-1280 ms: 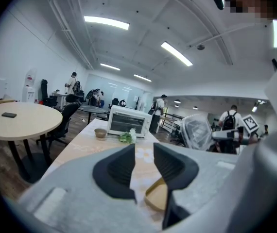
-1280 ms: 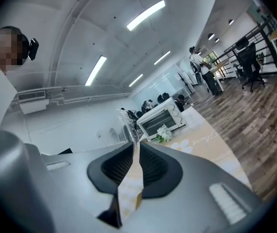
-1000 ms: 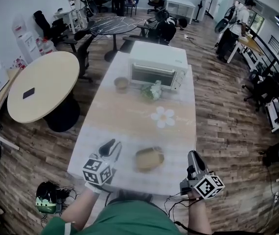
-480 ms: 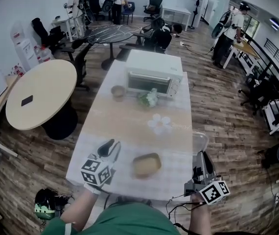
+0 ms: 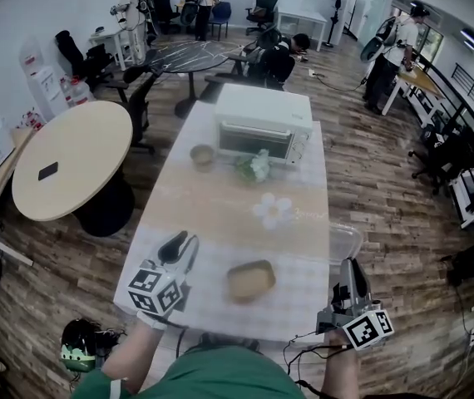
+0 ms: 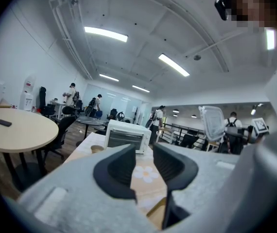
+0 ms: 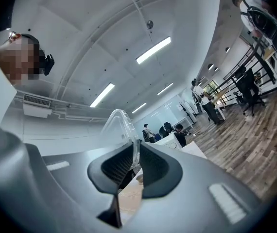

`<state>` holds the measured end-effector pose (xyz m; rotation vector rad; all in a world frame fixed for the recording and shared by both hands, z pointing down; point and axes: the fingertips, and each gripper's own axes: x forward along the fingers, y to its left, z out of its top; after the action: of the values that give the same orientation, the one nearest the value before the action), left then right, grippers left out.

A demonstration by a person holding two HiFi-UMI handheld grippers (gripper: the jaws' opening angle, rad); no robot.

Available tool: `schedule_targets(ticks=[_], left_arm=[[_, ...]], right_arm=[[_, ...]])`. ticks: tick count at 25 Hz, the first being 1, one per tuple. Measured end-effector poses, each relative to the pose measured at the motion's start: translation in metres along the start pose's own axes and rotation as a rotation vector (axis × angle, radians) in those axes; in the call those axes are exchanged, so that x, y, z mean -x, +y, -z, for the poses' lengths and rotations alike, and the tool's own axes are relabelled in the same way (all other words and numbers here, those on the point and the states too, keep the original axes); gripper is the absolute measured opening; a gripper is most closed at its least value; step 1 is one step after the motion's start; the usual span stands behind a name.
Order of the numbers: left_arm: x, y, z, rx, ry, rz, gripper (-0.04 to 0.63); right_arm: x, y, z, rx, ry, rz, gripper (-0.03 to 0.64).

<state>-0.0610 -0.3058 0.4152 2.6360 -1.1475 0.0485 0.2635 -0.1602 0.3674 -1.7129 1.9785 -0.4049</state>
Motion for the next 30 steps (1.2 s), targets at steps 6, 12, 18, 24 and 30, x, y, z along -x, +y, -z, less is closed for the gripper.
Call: schedule_targets(ticks=[6, 12, 18, 24, 30], left_arm=[[0.0, 0.001, 0.0, -0.004, 0.002, -0.012, 0.109], [-0.002, -0.002, -0.006, -0.012, 0.001, -0.016, 0.109], [-0.001, -0.005, -0.001, -0.013, 0.005, -0.016, 0.107], [-0.004, -0.011, 0.002, -0.018, 0.012, -0.016, 0.107], [-0.002, -0.014, 0.001, -0.022, 0.018, -0.021, 0.107]], right_arm=[[0.0, -0.003, 0.0, -0.008, -0.003, -0.002, 0.041], [-0.001, -0.002, -0.004, -0.008, -0.003, -0.015, 0.041], [0.003, -0.003, -0.003, -0.008, -0.005, -0.017, 0.041], [0.007, -0.008, -0.005, -0.012, -0.002, -0.017, 0.041], [0.01, -0.009, -0.005, -0.016, 0.003, -0.018, 0.041]])
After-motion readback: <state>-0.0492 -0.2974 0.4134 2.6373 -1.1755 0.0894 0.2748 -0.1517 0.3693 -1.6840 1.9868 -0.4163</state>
